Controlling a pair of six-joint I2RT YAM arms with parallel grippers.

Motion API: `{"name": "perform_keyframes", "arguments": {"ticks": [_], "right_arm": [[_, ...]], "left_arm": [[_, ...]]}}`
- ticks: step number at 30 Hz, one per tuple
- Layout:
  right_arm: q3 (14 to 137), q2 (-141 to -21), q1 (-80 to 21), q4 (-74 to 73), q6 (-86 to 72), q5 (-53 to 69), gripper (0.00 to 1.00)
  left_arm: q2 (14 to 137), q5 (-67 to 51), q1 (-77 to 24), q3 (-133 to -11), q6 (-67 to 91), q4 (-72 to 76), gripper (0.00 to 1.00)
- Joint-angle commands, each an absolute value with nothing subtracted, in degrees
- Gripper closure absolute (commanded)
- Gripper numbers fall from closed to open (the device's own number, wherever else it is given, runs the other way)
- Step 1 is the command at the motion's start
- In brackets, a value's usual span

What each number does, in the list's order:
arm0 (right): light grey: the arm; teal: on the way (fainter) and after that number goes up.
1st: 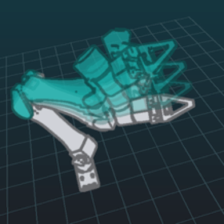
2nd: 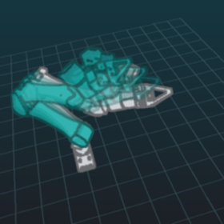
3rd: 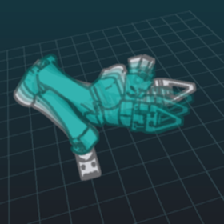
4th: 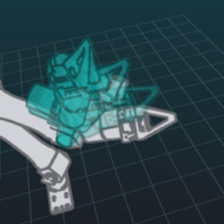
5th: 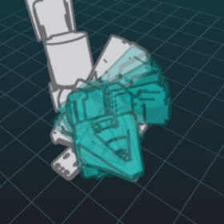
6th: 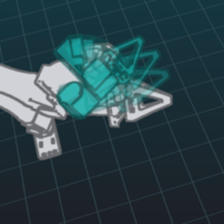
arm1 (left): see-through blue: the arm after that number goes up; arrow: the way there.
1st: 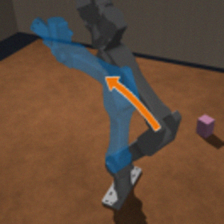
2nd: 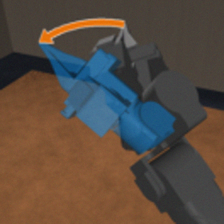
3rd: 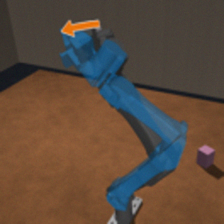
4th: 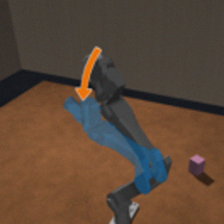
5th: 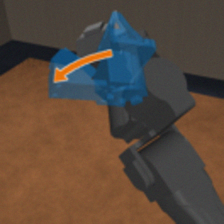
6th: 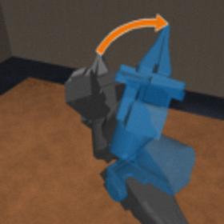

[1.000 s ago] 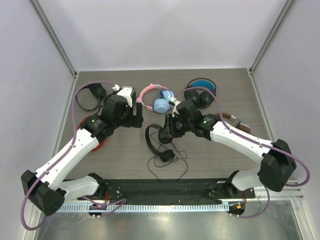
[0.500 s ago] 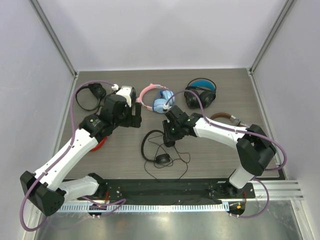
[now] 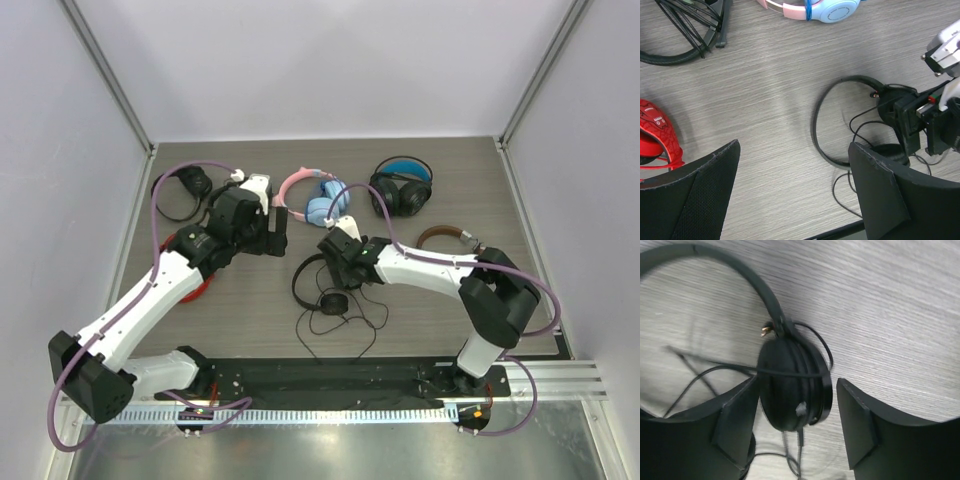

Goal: Wrap the headphones
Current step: Grab headphones with the right arm

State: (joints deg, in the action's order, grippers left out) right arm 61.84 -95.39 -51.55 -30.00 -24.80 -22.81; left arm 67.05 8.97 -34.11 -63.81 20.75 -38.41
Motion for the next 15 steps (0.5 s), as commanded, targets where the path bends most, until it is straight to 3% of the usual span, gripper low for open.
{"name": "perform_keyframes", "arguments": {"ticks": [1,12,15], "right_arm": [[60.56,-96.41,-51.5,-26.72,-26.8,-26.28,0.3],[56.69,-96.06,-51.15,-20.57,-30.14,-22.6,0.41],[56.78,-96.94,-51.06,-19.16,-31.46,-23.29,0.55]], "left_arm": [[67.59,8.09,-33.93,-65.13,21.09,-37.53,0.1],[68.73,6.77,-33.93,-64.78,21.53,-37.35,0.09],[69.34,5.63,-33.93,-64.78,22.32,-37.0,0.09]]}}
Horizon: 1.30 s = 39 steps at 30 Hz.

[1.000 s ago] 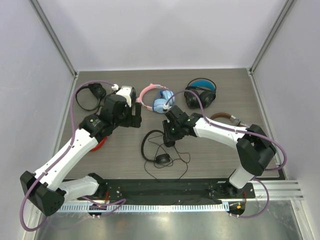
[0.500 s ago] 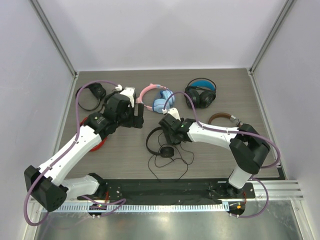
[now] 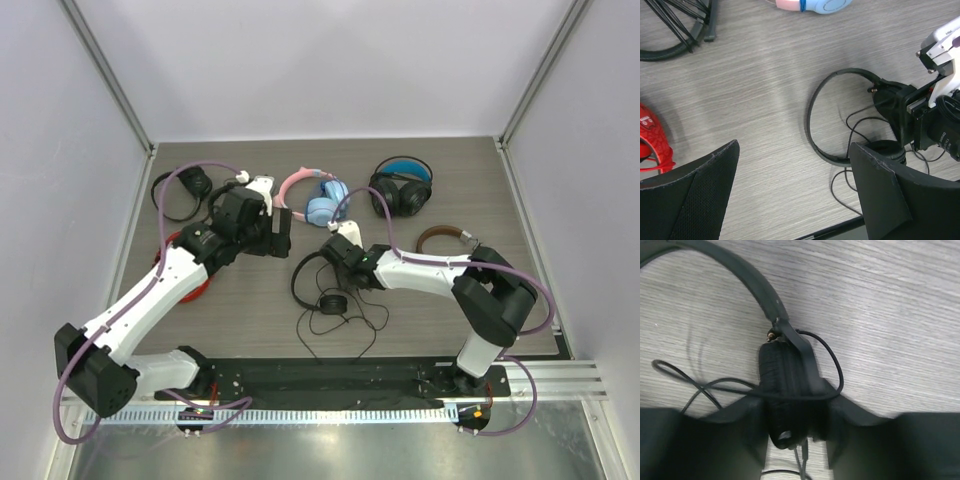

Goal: Wrap the headphones
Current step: Grab headphones with the right arm

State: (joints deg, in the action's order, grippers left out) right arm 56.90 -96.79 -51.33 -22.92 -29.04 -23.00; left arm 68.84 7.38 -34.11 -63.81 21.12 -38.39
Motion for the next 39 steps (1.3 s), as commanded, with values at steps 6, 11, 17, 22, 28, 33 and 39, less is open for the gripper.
{"name": "perform_keyframes", "arguments": {"ticks": [6,11,17,22,28,33,39], "right_arm": [[56.87,-96.16,-51.15,-18.37,-32.61,-23.73,0.99],[54.41,-91.59,-51.42,-17.14,-30.77,-25.04,0.99],[52.03,-85.87,-51.42,-15.74,-28.57,-24.96,0.99],[50.89,-82.27,-51.94,-14.07,-25.14,-23.64,0.99],[51.94,-76.21,-52.21,-13.89,-22.77,-21.28,0.99],[52.82,-75.32,-52.38,-14.15,-22.24,-18.64,0.99],[52.3,-74.97,-52.47,-13.89,-23.2,-16.7,0.99]], "left_arm": [[76.98,3.17,-33.93,-65.04,26.36,-38.93,0.18],[83.57,2.29,-33.93,-61.97,27.33,-37.8,0.2],[88.76,0.35,-33.93,-60.47,27.86,-33.85,0.21],[90.53,-1.67,-33.93,-61.87,28.04,-31.47,0.22],[87.37,-2.28,-33.93,-61.61,26.02,-30.67,0.22],[87.54,-4.66,-33.93,-61.52,25.84,-27.61,0.23],[90.7,-5.01,-33.93,-60.12,26.72,-19.18,0.23]]}}
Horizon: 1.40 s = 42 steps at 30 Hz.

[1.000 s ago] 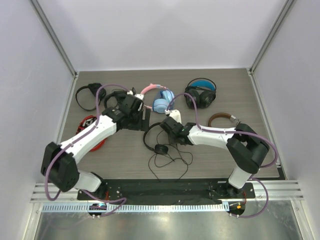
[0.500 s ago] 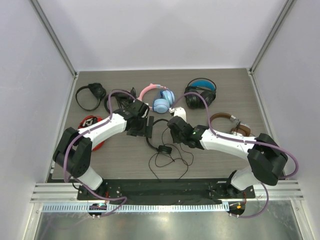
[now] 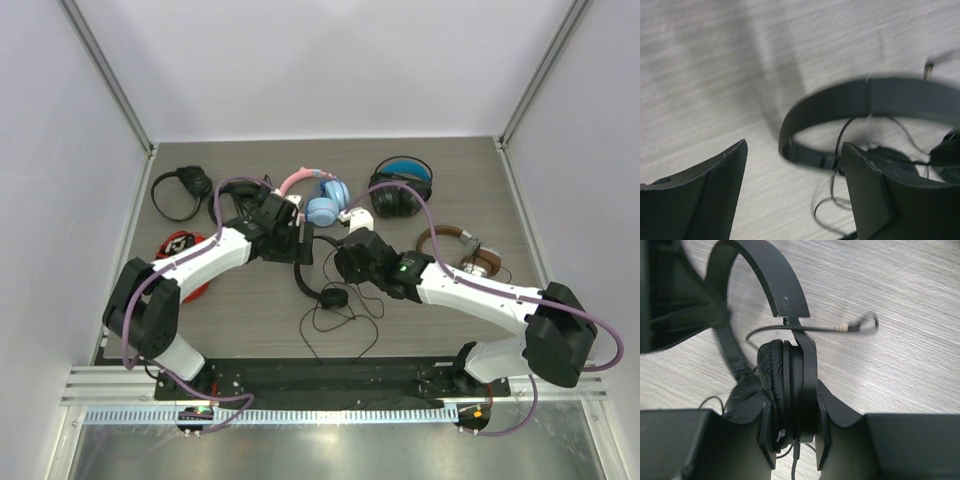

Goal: Wrap the headphones
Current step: Grab headphones with the right arm

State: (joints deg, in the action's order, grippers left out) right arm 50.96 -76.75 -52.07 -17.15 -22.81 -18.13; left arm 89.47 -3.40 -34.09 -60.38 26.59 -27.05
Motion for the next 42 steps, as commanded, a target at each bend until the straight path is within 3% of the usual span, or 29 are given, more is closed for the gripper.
{"name": "perform_keyframes", "arguments": {"ticks": [1,8,18,23,26,27,30,36,42], "right_arm": [[51.95,-74.8,-52.47,-13.54,-23.38,-16.35,0.99],[49.66,-71.37,-52.47,-10.73,-27.15,-12.57,0.99],[49.04,-68.29,-52.38,-8.44,-30.76,-7.21,0.99],[52.03,-73.47,-52.47,-17.74,-27.51,-16.13,0.99],[53.69,-78.38,-52.3,-22.58,-26.37,-24.49,0.74],[54.4,-81.01,-52.03,-23.46,-25.41,-25.04,0.55],[57.21,-84.28,-50.8,-25.74,-24.26,-25.31,0.28],[59.59,-82.98,-47.64,-26.98,-23.12,-23.38,0.19],[57.31,-75.51,-47.72,-26.46,-14.87,-12.33,0.22]], "left_arm": [[91.14,-4.92,-33.93,-59.94,26.89,-18.2,0.23],[93.6,-6.77,-33.93,-57.92,28.56,-13.19,0.26],[86.4,-5.19,-33.93,-53.79,29.79,-12.66,0.29],[84.73,-4.4,-33.93,-53.87,29.97,-14.67,0.24],[83.59,-3.78,-33.93,-54.14,29.88,-16.87,0.18],[83.24,-3.61,-33.93,-54.49,29.8,-17.75,0.16],[82.36,-4.21,-33.93,-56.15,28.83,-20.11,0.07],[79.55,-3.35,-33.93,-58.88,26.55,-24.51,0.0],[77.52,1.58,-33.84,-61.87,25.23,-29.08,0.0]]}}
